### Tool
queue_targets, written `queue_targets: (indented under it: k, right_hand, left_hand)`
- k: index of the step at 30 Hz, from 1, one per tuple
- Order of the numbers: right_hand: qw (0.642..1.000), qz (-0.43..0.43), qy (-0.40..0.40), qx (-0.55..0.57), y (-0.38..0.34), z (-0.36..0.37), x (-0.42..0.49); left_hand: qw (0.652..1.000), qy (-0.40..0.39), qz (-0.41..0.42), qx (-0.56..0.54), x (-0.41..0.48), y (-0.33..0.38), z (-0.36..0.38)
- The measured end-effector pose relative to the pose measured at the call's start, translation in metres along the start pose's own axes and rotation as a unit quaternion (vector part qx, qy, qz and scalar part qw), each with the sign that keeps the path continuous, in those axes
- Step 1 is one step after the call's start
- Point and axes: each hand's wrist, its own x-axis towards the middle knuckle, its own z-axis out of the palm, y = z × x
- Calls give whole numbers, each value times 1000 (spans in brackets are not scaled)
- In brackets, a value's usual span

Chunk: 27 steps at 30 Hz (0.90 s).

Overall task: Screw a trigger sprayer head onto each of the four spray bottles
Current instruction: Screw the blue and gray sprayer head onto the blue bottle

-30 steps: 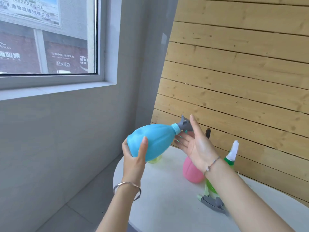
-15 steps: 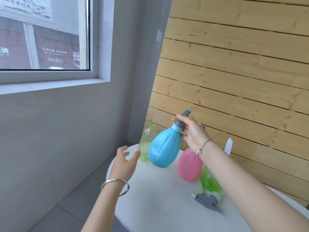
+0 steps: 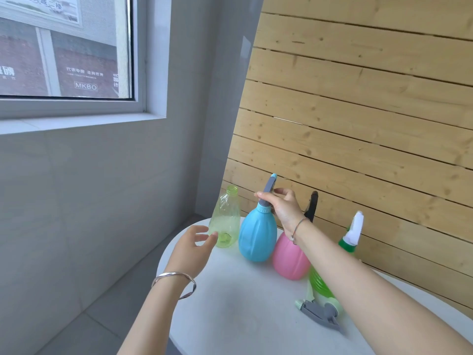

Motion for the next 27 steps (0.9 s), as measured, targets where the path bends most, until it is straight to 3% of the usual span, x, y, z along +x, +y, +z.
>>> queue_targets:
  k: [12, 27]
  right_hand:
    - [999, 11, 46, -19, 16, -7, 14]
    - [996, 28, 39, -73, 14, -14, 13]
  left_hand:
    - [1000, 7, 1, 2, 2, 1, 2]
    - [1000, 9, 4, 5, 2, 1, 0]
